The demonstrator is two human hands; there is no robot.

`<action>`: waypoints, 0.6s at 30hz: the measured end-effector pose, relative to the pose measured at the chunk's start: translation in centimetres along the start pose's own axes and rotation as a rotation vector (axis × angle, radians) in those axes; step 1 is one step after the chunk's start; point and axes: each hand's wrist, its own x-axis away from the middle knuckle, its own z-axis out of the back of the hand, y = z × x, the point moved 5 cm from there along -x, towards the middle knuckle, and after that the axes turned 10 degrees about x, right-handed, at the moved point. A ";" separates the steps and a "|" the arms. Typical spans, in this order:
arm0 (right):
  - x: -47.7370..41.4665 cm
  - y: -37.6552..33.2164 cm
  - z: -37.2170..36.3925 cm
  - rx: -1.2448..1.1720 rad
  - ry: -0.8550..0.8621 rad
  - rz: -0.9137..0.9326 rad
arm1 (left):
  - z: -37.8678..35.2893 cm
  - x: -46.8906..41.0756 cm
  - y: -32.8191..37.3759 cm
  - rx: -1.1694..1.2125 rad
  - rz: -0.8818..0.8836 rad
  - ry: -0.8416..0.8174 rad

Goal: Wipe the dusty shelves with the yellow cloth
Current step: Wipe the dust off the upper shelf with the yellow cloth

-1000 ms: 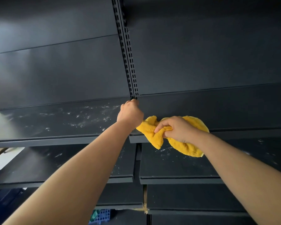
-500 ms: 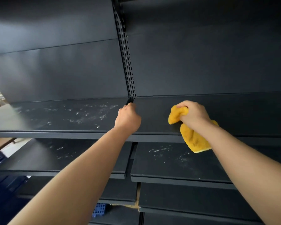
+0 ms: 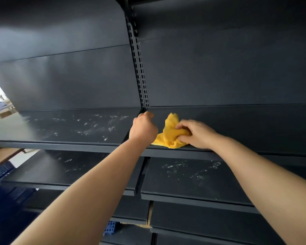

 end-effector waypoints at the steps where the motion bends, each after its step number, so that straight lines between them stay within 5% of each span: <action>1: 0.4 -0.2 0.6 -0.003 -0.016 0.027 | -1.0 0.0 0.5 0.021 -0.035 -0.009; 5: 1.7 2.3 3.2 0.037 0.162 -0.141 | -5.8 0.5 3.2 0.050 -0.072 -0.251; 8: 3.0 5.0 3.1 0.204 0.096 -0.339 | -8.8 1.4 3.9 -0.177 -0.065 -0.430; 18: 1.6 1.7 -0.7 0.253 0.035 -0.240 | -4.6 -1.9 -4.3 -0.285 0.035 -0.311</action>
